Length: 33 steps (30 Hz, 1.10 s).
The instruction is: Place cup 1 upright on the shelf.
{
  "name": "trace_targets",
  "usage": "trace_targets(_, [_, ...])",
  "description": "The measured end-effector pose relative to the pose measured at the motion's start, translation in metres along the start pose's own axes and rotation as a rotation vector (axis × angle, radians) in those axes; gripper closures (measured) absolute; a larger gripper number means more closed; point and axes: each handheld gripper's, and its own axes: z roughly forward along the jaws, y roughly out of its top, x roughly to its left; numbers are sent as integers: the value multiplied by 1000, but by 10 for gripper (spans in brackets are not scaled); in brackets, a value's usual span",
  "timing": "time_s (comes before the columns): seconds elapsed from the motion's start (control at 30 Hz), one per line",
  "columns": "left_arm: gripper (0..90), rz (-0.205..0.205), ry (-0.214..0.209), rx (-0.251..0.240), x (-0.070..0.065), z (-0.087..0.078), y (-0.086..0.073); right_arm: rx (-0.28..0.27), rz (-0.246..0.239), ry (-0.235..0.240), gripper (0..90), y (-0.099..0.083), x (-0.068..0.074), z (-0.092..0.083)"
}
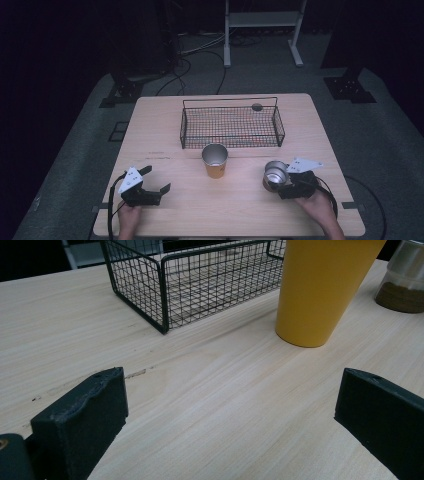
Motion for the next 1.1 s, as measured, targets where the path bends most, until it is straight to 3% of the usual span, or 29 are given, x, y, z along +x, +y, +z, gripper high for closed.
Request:
trace_targets(0.53, [0,2,-2,2,0,0,0,-22,-22,12,178,14,-2,-16])
trace_targets(1.1, [0,3,-2,3,0,0,0,-9,-36,70,178,34,-15,-30])
